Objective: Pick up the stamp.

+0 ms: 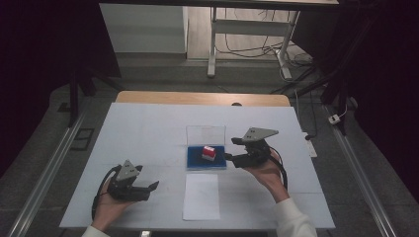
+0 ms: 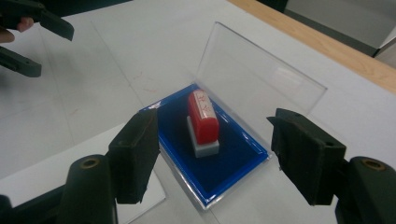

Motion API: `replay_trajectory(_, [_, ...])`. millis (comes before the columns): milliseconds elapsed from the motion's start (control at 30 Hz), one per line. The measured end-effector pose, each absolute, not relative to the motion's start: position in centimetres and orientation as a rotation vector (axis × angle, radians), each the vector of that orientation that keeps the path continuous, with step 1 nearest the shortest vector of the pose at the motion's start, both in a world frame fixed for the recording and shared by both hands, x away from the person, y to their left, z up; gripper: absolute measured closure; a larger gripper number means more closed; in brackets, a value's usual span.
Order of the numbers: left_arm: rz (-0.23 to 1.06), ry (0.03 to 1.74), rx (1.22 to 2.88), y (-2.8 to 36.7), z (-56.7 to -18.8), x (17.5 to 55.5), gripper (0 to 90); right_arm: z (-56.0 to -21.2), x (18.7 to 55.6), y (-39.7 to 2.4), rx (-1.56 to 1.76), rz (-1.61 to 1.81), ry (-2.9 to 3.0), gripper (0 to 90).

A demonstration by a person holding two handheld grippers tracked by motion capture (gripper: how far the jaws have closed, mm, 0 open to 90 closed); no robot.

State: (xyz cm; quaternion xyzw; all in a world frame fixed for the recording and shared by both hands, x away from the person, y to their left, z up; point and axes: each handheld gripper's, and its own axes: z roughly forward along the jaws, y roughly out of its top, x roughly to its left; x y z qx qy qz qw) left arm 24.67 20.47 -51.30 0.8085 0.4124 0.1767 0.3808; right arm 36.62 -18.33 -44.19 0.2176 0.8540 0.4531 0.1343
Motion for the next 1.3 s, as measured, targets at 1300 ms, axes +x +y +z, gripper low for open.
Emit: replay_trajectory(1300, [0.441,1.082,2.080,20.5,-52.0,25.0,17.3,-48.5,39.9,-12.5,0.602,1.197,2.598,46.0])
